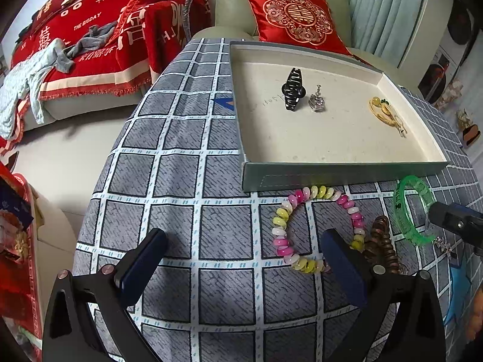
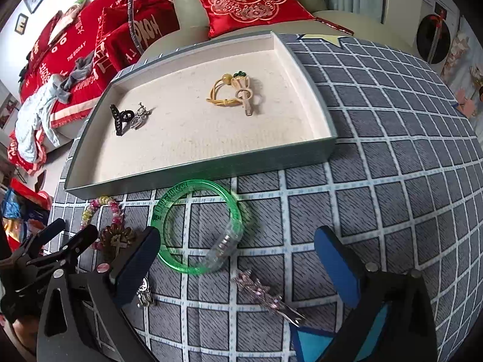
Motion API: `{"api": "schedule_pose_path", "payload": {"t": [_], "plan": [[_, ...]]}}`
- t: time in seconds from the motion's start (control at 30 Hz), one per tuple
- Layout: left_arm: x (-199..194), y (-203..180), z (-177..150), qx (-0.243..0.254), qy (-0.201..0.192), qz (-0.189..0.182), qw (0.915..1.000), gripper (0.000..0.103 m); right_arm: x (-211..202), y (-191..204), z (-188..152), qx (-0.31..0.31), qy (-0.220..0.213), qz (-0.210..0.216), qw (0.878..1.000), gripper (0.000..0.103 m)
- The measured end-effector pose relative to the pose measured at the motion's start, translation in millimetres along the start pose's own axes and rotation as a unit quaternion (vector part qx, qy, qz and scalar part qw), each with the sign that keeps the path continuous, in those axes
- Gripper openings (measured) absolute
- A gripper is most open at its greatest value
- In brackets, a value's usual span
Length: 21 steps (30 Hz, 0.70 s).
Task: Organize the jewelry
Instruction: 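Move both tools back toward the beaded bracelets and green bangle, then grasp the pastel beaded bracelet with the left tool while the right tool grasps the green bangle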
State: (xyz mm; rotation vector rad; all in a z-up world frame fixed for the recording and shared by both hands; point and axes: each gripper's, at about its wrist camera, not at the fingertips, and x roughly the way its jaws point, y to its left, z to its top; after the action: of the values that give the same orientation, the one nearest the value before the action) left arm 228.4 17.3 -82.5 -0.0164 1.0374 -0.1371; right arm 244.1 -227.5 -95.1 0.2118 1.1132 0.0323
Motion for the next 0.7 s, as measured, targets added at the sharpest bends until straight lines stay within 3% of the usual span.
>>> {"api": "schedule_pose_path", "payload": {"t": [0.07, 0.13, 0.17, 0.3, 0.37, 0.47, 0.53, 0.6, 0.7], "plan": [[1, -2, 0, 0.006, 0.000, 0.001, 1.0000, 0.103, 4, 3, 2, -0.008, 0.001, -0.005, 1.000, 0.098], [2, -5, 0, 0.015, 0.000, 0.003, 0.9999, 0.103, 6, 6, 3, -0.016, 0.000, -0.013, 1.000, 0.078], [1, -7, 0, 0.021, -0.001, 0.003, 0.9998, 0.103, 8, 9, 4, -0.021, 0.002, -0.019, 1.000, 0.074], [-2, -13, -1, 0.037, -0.006, -0.006, 0.9993, 0.102, 13, 20, 2, -0.057, 0.003, -0.048, 0.997, 0.070], [-5, -17, -2, 0.049, -0.008, -0.013, 0.9987, 0.094, 14, 26, -1, -0.077, 0.002, -0.063, 0.995, 0.064], [-10, -23, -2, 0.063, -0.014, -0.022, 0.9977, 0.073, 10, 31, -4, -0.086, 0.000, -0.057, 0.995, 0.041], [-13, -26, -2, 0.072, -0.017, -0.024, 0.9970, 0.045, 9, 32, -3, -0.087, 0.001, -0.057, 0.995, 0.025], [-14, -28, -2, 0.080, -0.017, -0.026, 0.9963, 0.026, 8, 34, -4, -0.089, 0.002, -0.057, 0.994, 0.022], [-16, -23, -2, 0.070, -0.015, -0.041, 0.9966, 0.024, 7, 34, -5, -0.091, -0.002, -0.061, 0.994, 0.013]]}}
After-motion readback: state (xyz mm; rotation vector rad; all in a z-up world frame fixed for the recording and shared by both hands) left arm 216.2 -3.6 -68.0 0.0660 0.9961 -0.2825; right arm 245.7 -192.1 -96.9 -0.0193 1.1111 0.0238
